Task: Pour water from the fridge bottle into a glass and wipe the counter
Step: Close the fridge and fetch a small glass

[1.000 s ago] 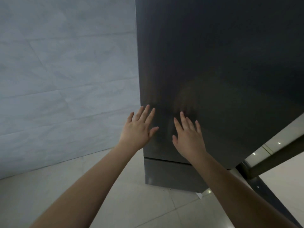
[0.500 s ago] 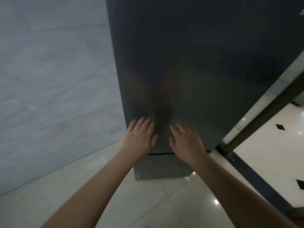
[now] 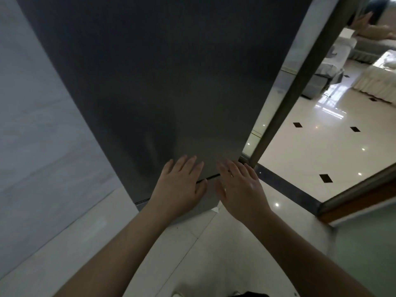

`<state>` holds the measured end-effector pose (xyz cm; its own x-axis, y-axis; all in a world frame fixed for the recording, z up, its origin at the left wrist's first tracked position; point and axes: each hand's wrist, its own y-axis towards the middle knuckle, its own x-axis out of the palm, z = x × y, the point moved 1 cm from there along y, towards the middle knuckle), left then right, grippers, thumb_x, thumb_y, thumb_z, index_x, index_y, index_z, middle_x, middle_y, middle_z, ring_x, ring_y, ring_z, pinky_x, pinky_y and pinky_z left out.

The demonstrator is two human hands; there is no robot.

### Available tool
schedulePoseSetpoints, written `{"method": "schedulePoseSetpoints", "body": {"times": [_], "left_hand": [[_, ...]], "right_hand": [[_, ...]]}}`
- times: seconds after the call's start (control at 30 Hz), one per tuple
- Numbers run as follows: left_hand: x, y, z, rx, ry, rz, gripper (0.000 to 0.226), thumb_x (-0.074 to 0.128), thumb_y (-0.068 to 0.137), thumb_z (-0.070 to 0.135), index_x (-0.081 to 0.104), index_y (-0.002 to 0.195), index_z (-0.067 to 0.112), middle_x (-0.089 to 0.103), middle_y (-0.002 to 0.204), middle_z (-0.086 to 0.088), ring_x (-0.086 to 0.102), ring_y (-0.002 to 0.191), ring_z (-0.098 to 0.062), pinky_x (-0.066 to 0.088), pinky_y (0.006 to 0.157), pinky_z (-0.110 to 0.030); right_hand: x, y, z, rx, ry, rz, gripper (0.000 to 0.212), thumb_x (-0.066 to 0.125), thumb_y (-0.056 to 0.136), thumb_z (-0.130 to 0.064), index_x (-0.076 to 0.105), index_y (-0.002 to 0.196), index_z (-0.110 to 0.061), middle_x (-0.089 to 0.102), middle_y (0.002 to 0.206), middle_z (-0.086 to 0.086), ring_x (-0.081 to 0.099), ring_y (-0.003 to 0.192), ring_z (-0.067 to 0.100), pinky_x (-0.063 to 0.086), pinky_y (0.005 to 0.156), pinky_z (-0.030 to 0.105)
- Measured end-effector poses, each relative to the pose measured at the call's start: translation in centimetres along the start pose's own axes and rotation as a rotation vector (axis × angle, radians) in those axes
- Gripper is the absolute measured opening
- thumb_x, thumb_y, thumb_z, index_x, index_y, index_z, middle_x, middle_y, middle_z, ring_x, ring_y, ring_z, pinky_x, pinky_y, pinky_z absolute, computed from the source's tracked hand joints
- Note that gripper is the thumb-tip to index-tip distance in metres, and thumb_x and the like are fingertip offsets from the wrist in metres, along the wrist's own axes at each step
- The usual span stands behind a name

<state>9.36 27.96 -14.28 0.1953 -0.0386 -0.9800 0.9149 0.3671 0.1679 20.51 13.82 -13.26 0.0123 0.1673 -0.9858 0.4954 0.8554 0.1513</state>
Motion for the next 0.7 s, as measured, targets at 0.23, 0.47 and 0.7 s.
{"method": "schedulePoseSetpoints", "body": {"times": [0.23,0.47,0.7], "left_hand": [[-0.2,2.2,6.0,0.149,-0.023,-0.098,0.069,0.009,0.094,0.051,0.038,0.149,0.020,0.039,0.155,-0.005,0.031,0.145,-0.023,0.024,0.116,-0.047],[1.1,4.4,14.7,0.337,-0.014,-0.306,0.064,0.014,0.100,0.054,0.009,0.156,0.025,0.009,0.165,-0.001,0.002,0.152,-0.020,0.009,0.122,-0.049],[2.7,4.6,25.5,0.486,0.036,-0.339,0.061,0.017,0.102,0.051,0.010,0.157,0.026,0.009,0.165,-0.001,0.004,0.152,-0.021,0.009,0.122,-0.047]], "right_hand": [[-1.2,-4.8,4.6,0.211,-0.039,0.062,0.046,0.045,0.099,-0.040,0.051,0.138,-0.016,0.055,0.140,0.008,0.050,0.131,0.026,0.029,0.110,0.038],[-1.7,-11.0,10.8,0.477,-0.048,-0.036,0.059,0.021,0.099,-0.051,0.041,0.146,-0.021,0.046,0.149,0.006,0.041,0.138,0.028,0.029,0.113,0.044],[-2.1,-19.3,17.3,0.713,0.013,-0.048,0.067,0.012,0.096,-0.051,0.039,0.147,-0.018,0.045,0.149,0.009,0.039,0.139,0.028,0.031,0.114,0.047]]}}
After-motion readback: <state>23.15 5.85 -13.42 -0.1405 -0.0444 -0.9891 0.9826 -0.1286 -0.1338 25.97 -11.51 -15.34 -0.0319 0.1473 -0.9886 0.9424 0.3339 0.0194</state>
